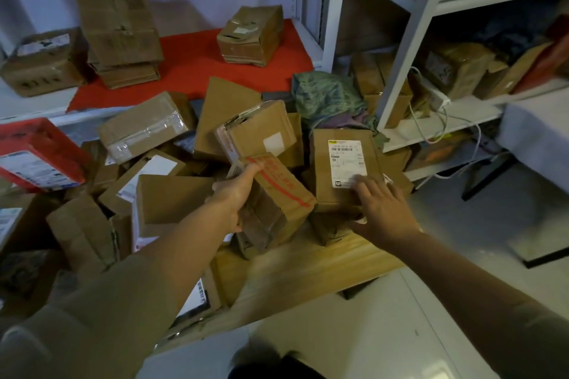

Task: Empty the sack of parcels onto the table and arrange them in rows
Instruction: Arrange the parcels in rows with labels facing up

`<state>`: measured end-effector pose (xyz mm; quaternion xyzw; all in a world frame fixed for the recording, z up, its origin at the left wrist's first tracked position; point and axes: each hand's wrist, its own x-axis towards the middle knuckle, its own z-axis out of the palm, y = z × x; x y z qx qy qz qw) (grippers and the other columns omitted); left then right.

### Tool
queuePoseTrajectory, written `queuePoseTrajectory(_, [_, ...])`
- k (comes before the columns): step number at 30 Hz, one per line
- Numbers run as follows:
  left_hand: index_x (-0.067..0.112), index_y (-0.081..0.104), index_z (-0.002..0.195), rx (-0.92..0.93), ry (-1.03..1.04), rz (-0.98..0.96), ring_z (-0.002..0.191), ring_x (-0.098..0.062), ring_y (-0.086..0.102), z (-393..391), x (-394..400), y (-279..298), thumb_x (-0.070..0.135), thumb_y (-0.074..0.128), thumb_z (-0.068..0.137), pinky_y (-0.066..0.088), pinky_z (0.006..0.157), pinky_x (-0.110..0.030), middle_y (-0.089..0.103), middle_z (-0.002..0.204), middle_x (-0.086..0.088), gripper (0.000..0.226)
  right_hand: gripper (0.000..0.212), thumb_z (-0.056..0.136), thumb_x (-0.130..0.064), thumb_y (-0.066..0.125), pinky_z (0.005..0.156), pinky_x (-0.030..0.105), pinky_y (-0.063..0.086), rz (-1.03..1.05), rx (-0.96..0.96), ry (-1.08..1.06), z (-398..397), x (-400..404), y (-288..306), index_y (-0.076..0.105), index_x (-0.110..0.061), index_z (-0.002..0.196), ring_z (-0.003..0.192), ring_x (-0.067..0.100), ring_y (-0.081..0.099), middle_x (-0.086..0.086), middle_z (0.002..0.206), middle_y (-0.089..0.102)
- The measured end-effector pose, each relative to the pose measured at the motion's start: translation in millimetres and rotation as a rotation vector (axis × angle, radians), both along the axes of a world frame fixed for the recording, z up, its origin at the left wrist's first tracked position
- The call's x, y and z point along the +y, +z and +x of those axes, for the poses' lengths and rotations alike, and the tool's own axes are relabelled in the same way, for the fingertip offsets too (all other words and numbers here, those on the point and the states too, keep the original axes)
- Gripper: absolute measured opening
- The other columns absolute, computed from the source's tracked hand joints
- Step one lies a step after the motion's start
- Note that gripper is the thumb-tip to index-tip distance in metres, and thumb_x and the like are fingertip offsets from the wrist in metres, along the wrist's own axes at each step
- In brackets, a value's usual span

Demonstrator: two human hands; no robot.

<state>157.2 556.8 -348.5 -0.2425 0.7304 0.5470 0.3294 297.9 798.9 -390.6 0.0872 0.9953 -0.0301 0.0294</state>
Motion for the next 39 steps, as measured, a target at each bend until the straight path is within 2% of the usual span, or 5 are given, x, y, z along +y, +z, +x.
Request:
queuePoseTrajectory(7, [0.04, 0.038, 0.138, -0.026, 0.052, 0.031, 0.115, -0.037, 0.054, -2.9, -3.8, -5.5, 0.087, 0.076, 0.014, 0.046, 0.091, -0.06, 0.053, 0.132, -0.007, 0.137, 0.073, 0.081, -0.068, 0.042, 0.111, 0.044, 0.027, -0.398, 0.243, -0.005, -19.3, -34.2, 30.9, 0.048, -0.023, 0.138, 0.13, 0.023, 0.042, 0.004, 0.138, 0.052])
queuePoseTrajectory(16, [0.027, 0.046, 0.139, 0.037, -0.045, 0.14, 0.109, -0.03, 0.064, 19.1, -33.0, 18.4, 0.079, 0.073, 0.055, 0.054, 0.089, -0.048, 0.065, 0.125, -0.008, 0.102, 0.102, 0.058, -0.071, 0.07, 0.097, 0.045, 0.052, -0.901, 0.081, -0.051, -61.1, -101.8, 37.4, 0.03, -0.037, 0.146, 0.12, 0.018, 0.053, -0.003, 0.136, 0.049])
queuePoseTrajectory(24, [0.02, 0.065, 0.094, 0.452, 0.16, -0.093, 0.078, -0.016, 0.071, 31.7, -110.2, 40.6, 0.026, 0.064, 0.094, 0.056, 0.065, -0.026, 0.07, 0.098, -0.005, 0.006, 0.105, 0.069, -0.081, 0.061, 0.102, 0.051, 0.038, -0.225, 0.281, -0.108, -75.7, -137.8, 33.7, 0.025, -0.022, 0.149, 0.129, 0.035, 0.037, 0.014, 0.143, 0.034])
queuePoseTrajectory(32, [0.015, 0.066, 0.093, 0.633, 0.203, -0.383, 0.073, -0.007, 0.064, 42.7, -197.6, 43.1, 0.019, 0.058, 0.096, 0.045, 0.057, -0.014, 0.066, 0.084, 0.002, 0.009, 0.094, 0.075, -0.074, 0.062, 0.112, 0.057, 0.028, 0.013, 0.331, 0.052, -87.4, -166.1, 27.9, 0.041, -0.015, 0.145, 0.139, 0.04, 0.029, 0.017, 0.153, 0.027])
queuePoseTrajectory(39, [0.029, 0.063, 0.099, 0.615, 0.163, -0.651, 0.102, -0.022, 0.061, 42.0, -292.0, 24.0, 0.026, 0.073, 0.083, 0.052, 0.093, -0.043, 0.064, 0.11, -0.003, 0.019, 0.089, 0.073, -0.065, 0.069, 0.111, 0.058, 0.028, 0.016, 0.384, 0.151, -114.4, -229.7, 39.2, 0.044, -0.014, 0.141, 0.137, 0.039, 0.031, 0.019, 0.149, 0.034])
